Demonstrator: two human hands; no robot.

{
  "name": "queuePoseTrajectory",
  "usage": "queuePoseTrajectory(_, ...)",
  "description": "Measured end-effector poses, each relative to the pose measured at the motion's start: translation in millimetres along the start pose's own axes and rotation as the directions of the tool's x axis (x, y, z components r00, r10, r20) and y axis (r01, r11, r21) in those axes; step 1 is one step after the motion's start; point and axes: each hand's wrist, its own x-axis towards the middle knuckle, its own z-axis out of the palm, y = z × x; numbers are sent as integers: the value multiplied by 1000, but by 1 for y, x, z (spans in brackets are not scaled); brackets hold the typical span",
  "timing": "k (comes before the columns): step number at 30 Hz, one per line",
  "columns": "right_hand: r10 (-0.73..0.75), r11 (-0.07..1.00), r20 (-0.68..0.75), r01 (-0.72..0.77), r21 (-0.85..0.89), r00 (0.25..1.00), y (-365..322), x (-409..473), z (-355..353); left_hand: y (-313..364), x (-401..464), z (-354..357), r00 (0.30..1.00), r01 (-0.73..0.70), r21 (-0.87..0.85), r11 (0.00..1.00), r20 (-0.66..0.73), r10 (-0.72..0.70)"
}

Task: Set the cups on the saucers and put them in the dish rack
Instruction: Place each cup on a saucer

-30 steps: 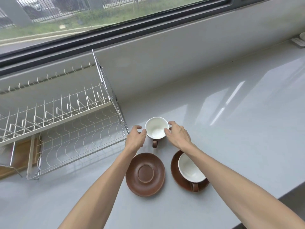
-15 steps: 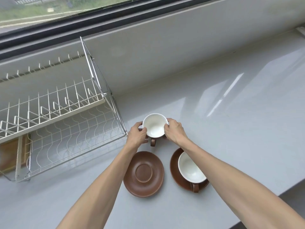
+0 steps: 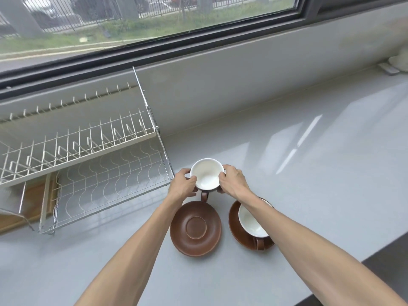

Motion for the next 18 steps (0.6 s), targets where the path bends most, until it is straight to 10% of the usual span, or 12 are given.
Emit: queuePoseTrajectory(18,-37,998,29,38,-53,999,11,-82,41,-54,-70,-30,999,41,54,998,9,-42)
